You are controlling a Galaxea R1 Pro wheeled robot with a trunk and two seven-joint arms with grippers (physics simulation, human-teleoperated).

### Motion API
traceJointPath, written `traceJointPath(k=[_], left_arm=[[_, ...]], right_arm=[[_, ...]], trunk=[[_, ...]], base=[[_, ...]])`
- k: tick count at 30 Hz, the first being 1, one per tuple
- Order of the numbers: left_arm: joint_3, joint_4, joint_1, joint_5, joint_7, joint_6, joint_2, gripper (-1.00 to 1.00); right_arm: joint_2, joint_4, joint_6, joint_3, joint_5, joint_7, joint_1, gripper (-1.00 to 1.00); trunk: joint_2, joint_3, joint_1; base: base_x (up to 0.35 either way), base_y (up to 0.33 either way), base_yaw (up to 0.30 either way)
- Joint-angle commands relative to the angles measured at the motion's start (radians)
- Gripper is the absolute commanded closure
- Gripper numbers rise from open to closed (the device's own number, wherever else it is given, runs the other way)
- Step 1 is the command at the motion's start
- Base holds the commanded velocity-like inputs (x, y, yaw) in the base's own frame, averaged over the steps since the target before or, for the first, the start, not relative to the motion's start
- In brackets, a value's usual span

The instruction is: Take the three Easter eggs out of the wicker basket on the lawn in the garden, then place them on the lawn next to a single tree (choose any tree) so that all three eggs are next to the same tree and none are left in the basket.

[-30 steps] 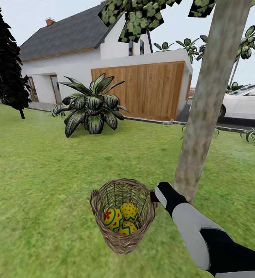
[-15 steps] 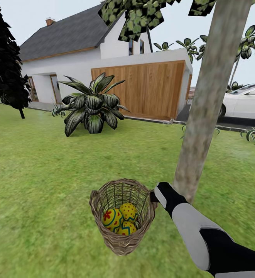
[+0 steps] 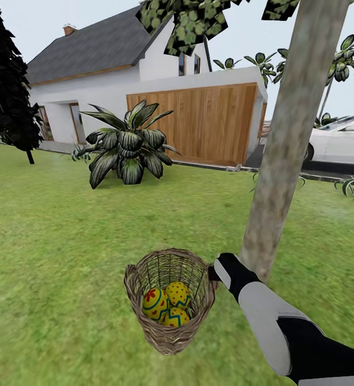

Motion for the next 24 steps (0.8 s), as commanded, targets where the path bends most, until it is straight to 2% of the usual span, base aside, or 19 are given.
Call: traceJointPath(k=[1, 24], left_arm=[[0.000, 0.001, 0.000, 0.010, -0.006, 0.000, 0.000, -1.00], [0.000, 0.003, -0.001, 0.007, -0.005, 0.000, 0.001, -1.00]], right_arm=[[0.001, -0.002, 0.001, -0.010, -0.010, -0.004, 0.000, 1.00], [0.010, -0.002, 0.001, -0.008, -0.009, -0.004, 0.000, 1.00]], trunk=[[-0.008, -0.004, 0.004], [-0.169, -0.076, 0.092]], base=[[0.000, 0.000, 0.000], [0.000, 0.000, 0.000]])
